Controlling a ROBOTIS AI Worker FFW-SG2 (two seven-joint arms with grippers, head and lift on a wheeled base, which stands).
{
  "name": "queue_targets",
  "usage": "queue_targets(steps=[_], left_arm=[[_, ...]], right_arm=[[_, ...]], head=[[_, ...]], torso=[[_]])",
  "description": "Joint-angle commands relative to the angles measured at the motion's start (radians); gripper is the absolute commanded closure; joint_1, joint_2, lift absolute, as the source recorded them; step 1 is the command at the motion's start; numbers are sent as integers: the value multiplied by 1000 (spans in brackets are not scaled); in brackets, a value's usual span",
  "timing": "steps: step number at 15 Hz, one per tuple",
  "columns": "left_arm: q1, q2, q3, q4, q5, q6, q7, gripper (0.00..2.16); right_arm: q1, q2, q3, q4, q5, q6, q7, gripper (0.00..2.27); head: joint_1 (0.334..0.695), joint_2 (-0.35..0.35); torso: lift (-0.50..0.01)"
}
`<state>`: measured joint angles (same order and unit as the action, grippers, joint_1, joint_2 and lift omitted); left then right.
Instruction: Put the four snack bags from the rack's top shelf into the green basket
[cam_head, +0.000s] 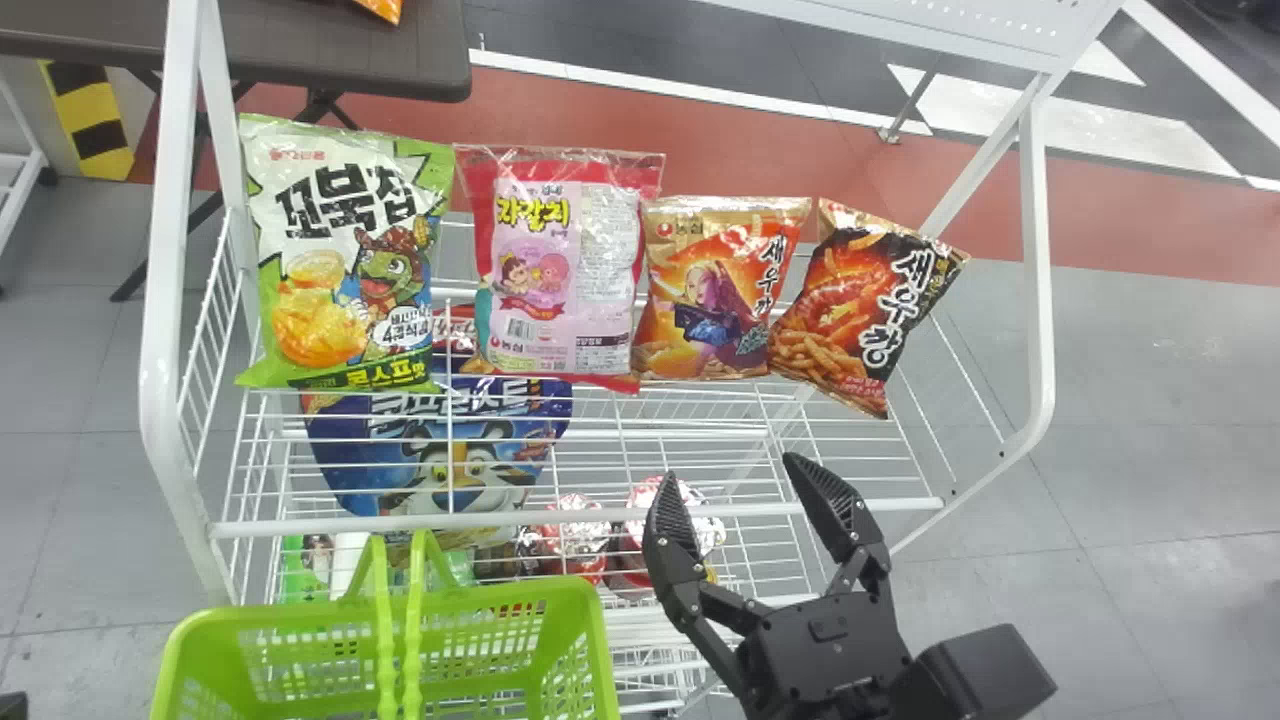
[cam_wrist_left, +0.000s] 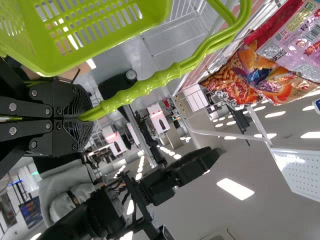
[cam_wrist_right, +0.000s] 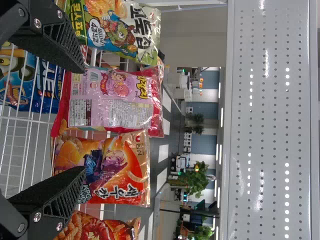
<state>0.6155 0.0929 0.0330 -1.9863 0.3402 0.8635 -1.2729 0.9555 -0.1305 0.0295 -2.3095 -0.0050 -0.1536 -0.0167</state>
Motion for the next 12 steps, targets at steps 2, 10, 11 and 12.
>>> queue_targets(steps=[2, 10, 11, 12], left_arm=[[4, -2, 4, -14, -1, 13, -3, 2118], [7, -5, 5, -22, -4, 16, -2, 2118], [7, -5, 4, -22, -6, 16, 4, 2118], [7, -5, 1, -20, -12, 13, 9, 2118]], right_arm=[[-6, -1, -5, 6, -6, 3, 0, 140], [-26, -1, -3, 15, -7, 18, 1, 137], [-50, 0, -2, 32, -9, 30, 1, 137], [-87, -1, 0, 55, -21, 30, 6, 137]], head=[[695, -350], [695, -350], [695, -350], [695, -350]], torso=[[0], [0], [0], [0]])
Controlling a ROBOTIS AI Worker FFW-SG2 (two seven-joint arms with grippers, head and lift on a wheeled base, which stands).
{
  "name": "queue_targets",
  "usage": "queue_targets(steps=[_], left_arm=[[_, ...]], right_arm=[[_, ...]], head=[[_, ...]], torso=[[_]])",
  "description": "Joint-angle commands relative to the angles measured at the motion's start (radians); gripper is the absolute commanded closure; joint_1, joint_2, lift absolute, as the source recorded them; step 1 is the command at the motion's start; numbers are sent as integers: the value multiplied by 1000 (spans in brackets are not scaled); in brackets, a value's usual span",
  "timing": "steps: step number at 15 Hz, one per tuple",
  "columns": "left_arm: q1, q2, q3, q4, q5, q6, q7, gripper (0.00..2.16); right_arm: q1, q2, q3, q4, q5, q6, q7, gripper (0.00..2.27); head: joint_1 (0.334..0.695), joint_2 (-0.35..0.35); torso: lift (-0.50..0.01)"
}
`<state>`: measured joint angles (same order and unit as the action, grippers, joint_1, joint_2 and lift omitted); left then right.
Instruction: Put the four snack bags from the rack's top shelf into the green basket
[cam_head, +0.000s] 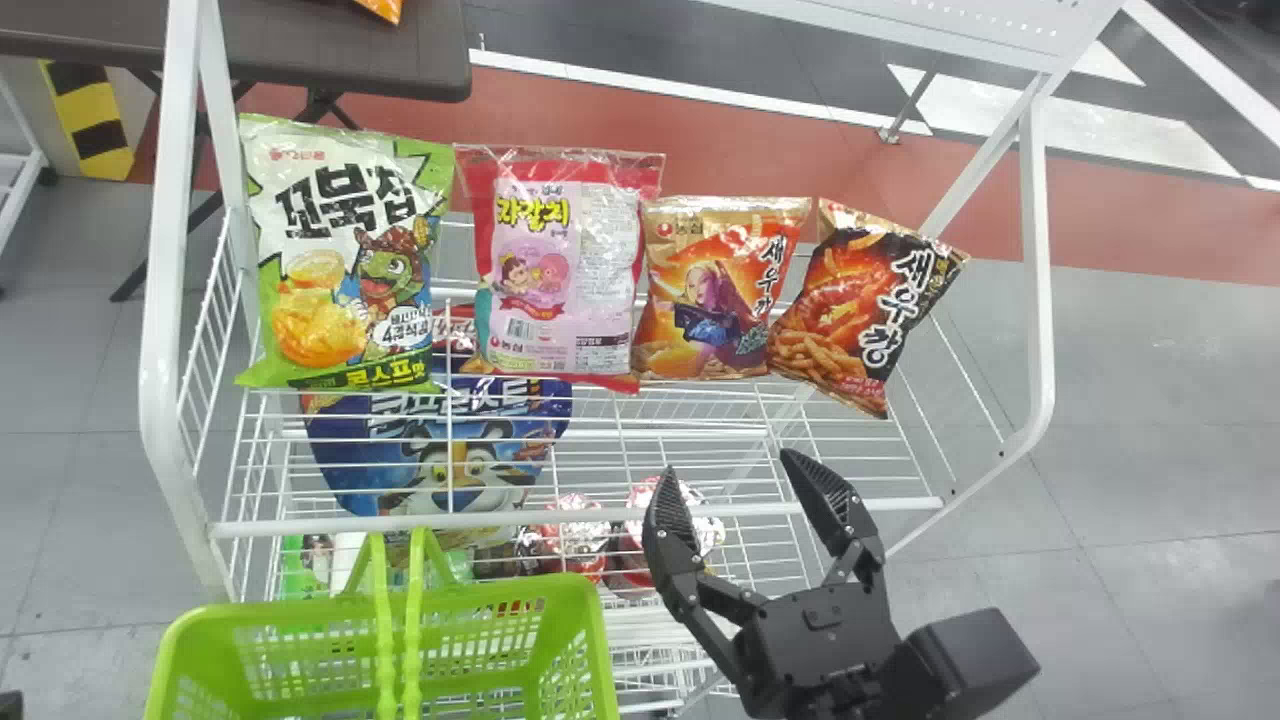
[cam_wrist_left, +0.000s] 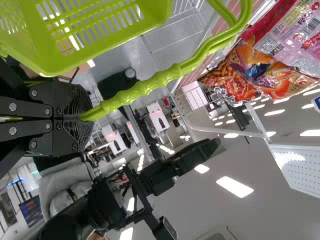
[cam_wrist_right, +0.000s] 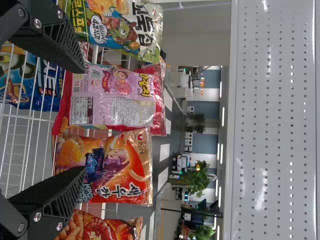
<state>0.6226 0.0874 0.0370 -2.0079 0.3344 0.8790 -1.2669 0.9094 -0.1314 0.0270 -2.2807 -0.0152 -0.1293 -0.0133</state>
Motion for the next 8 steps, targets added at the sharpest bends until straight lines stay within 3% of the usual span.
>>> queue_targets(steps=[1, 5, 8], left_arm=[[-1, 0, -8, 3, -11, -5, 7, 2118], [-7, 0, -29, 18, -20, -21, 18, 2118], [-14, 3, -39, 23, -20, -24, 24, 2118]], right_arm=[[-92, -1, 4, 53, -22, 15, 10, 137], [-374, 3, 126, 179, -25, 245, 35, 140], [-567, 29, 248, 271, -28, 396, 27, 144]], head=[[695, -350], [695, -350], [695, -228]], torso=[[0], [0], [0]])
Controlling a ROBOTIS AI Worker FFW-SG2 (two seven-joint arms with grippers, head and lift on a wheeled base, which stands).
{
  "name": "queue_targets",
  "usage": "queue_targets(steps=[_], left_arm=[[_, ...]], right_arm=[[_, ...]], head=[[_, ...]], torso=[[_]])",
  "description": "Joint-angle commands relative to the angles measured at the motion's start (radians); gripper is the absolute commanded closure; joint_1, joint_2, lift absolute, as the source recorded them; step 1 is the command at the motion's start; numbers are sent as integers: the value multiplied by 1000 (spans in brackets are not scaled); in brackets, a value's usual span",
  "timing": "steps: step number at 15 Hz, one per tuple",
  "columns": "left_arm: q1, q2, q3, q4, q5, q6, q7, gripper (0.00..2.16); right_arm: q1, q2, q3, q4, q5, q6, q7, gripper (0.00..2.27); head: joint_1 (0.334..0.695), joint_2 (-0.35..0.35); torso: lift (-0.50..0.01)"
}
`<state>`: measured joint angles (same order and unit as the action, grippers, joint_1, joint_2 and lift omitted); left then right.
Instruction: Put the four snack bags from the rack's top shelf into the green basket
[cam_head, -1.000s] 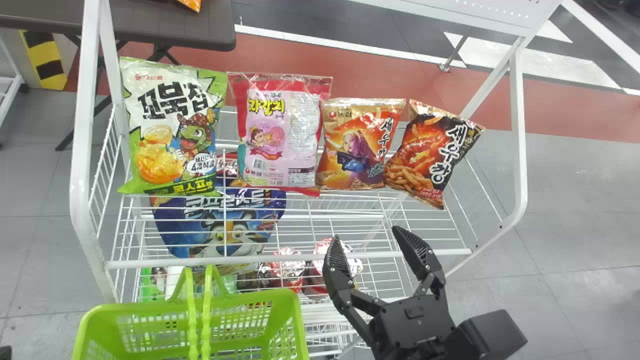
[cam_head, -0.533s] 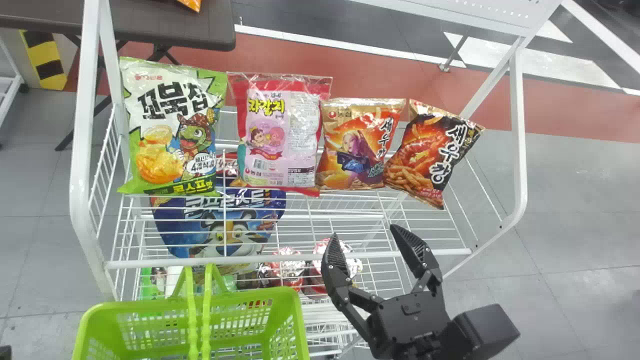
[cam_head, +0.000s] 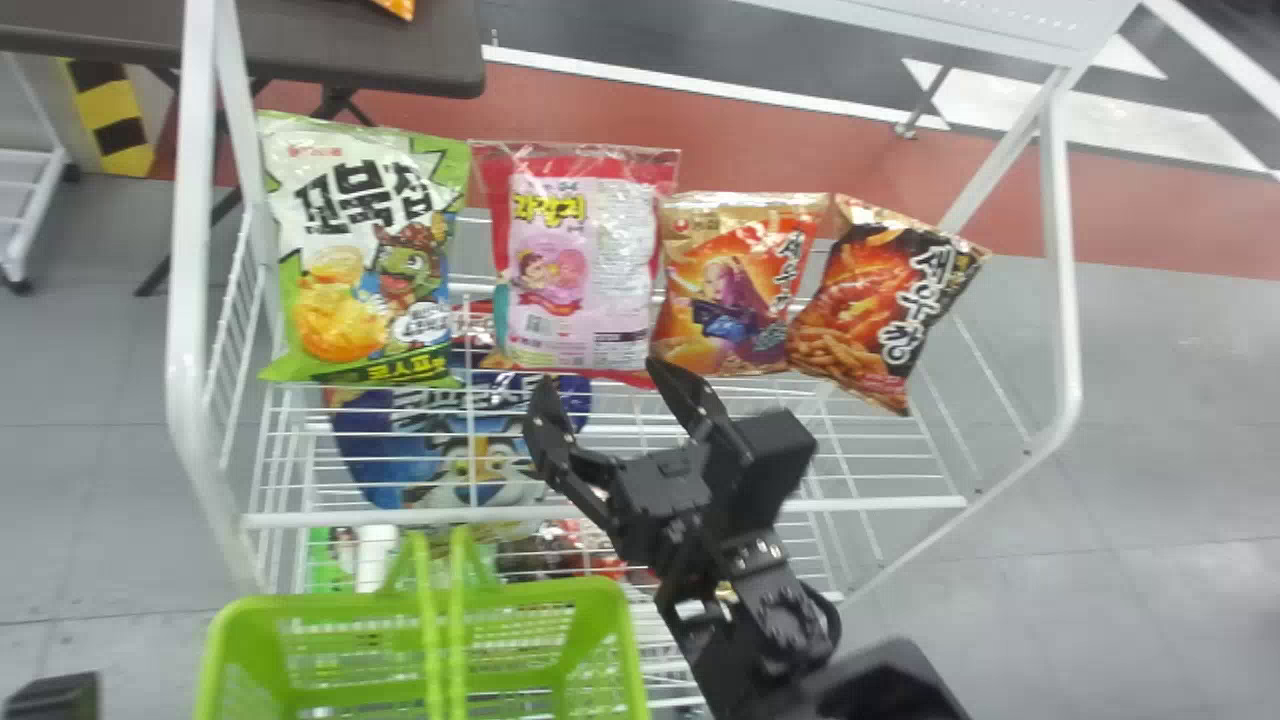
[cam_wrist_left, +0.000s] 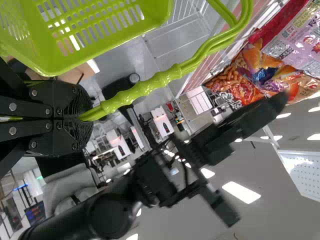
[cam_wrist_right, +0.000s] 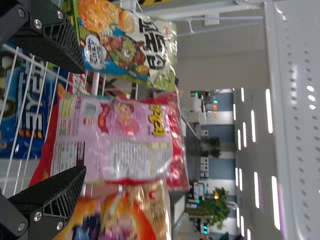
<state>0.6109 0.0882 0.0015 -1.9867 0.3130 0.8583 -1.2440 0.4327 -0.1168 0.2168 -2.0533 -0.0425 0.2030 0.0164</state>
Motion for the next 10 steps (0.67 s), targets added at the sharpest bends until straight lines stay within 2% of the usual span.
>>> queue_targets(steps=[1, 4, 5, 6, 10], left_arm=[[-3, 7, -5, 5, 0, -3, 3, 2118], [-10, 16, -11, 11, 8, -6, 3, 2118], [-10, 22, -9, 12, 11, -9, 3, 2118], [-10, 28, -9, 14, 15, -12, 3, 2118], [-16, 47, -2, 22, 38, -15, 6, 2118]], right_arm=[[-143, 34, 90, 76, 9, 97, -4, 144], [-272, 118, 138, 196, 56, 152, -10, 147], [-301, 118, 153, 226, 58, 155, -10, 147], [-334, 118, 165, 260, 59, 165, -12, 151], [-457, 118, 187, 375, 47, 232, -12, 174]], head=[[695, -189], [695, -86], [695, -35], [695, -14], [695, 28]], torso=[[0], [0], [0], [0], [0]])
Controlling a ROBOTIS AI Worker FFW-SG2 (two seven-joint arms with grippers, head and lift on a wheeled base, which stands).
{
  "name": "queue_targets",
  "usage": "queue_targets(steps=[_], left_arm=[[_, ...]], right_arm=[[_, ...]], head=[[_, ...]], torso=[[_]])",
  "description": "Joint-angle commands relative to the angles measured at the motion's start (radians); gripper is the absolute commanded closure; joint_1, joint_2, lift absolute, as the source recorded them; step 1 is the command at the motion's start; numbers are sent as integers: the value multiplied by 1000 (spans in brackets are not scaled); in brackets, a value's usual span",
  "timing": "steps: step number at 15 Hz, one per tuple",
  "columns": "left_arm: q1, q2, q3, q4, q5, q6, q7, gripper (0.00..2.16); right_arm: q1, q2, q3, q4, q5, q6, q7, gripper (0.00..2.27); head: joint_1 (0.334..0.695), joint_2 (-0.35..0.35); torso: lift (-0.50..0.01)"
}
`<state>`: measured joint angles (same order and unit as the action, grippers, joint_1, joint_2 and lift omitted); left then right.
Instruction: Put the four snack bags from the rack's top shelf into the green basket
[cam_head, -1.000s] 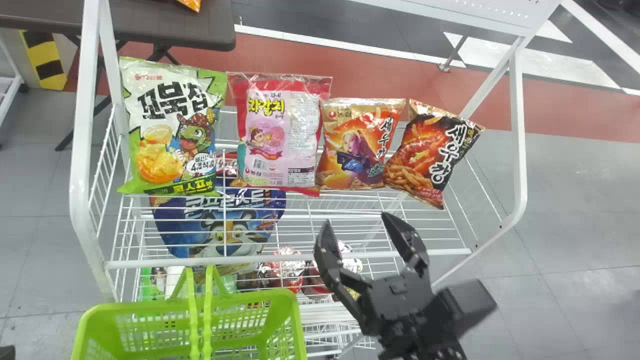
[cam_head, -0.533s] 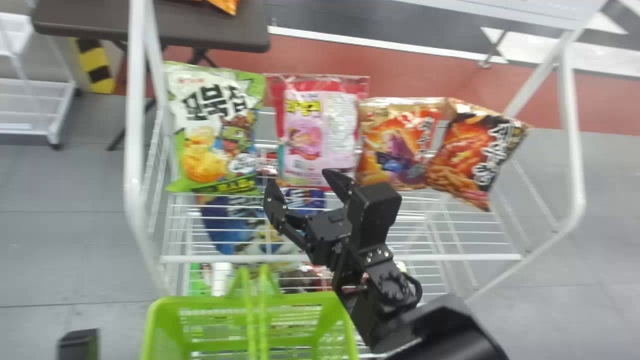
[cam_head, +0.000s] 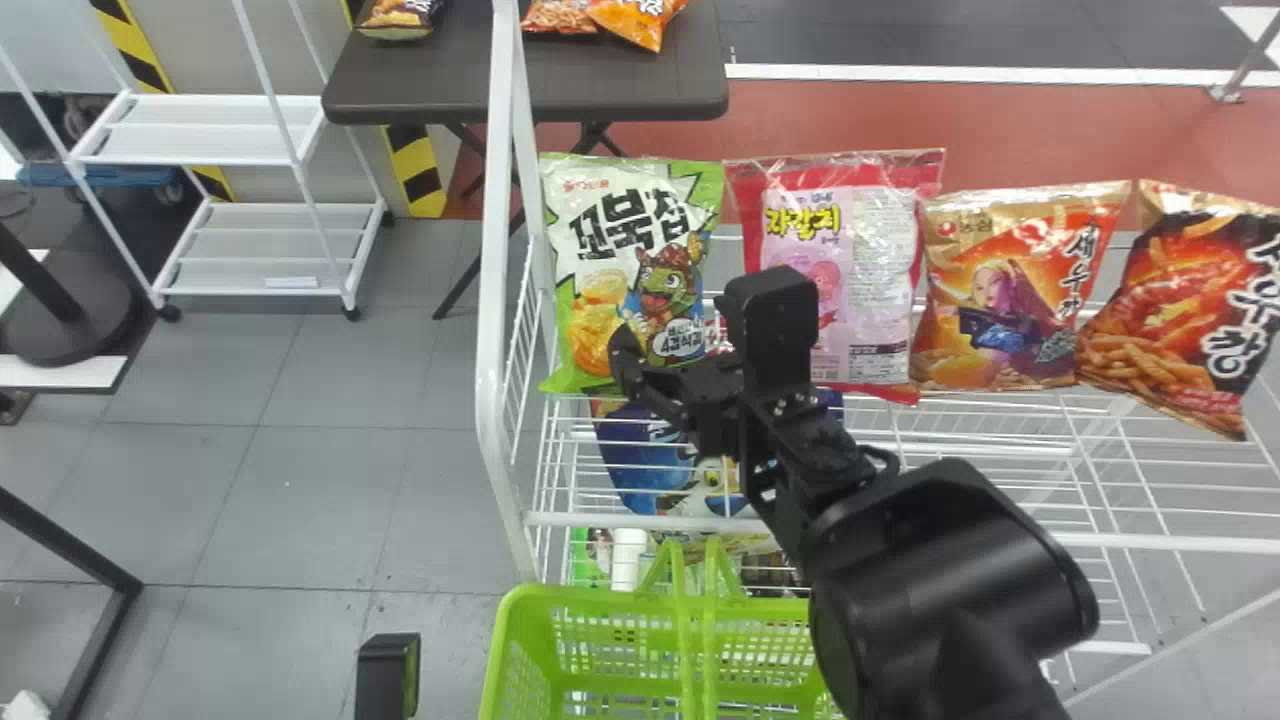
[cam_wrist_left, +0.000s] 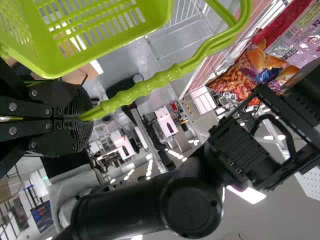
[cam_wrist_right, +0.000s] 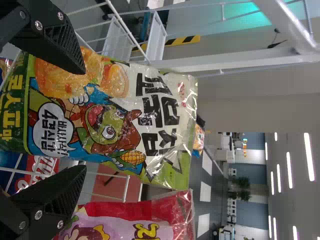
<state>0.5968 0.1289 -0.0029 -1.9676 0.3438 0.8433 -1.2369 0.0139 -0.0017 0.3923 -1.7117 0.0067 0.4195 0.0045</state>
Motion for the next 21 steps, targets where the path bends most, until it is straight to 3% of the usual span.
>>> queue_targets(steps=[1, 3, 4, 7, 8, 16, 21], left_arm=[[-2, 9, 3, 3, 11, 0, -1, 2118], [-2, 12, 9, 3, 18, -3, -1, 2118], [-2, 14, 11, 3, 18, -3, -3, 2118], [-2, 14, 17, 7, 21, -6, -4, 2118], [-2, 14, 17, 7, 21, -6, -4, 2118], [3, 0, 18, 3, 17, -9, -6, 2118], [4, -12, 24, -2, 11, -9, -10, 2118]], right_arm=[[-65, 3, 14, 52, -2, 31, 0, 181], [-118, 3, 13, 98, -5, 49, 8, 248], [-134, 3, 11, 110, -10, 62, 22, 431], [-134, 3, -3, 109, -40, 114, 77, 1889], [-120, 3, -4, 90, -42, 114, 84, 1990], [54, 0, -9, -201, 1, 141, 75, 2017], [340, -103, -92, -552, 98, 163, 52, 2017]], head=[[695, 39], [695, 49], [695, 50], [695, 62], [695, 64], [695, 71], [695, 25]], torso=[[0], [0], [0], [0], [0], [0], [0]])
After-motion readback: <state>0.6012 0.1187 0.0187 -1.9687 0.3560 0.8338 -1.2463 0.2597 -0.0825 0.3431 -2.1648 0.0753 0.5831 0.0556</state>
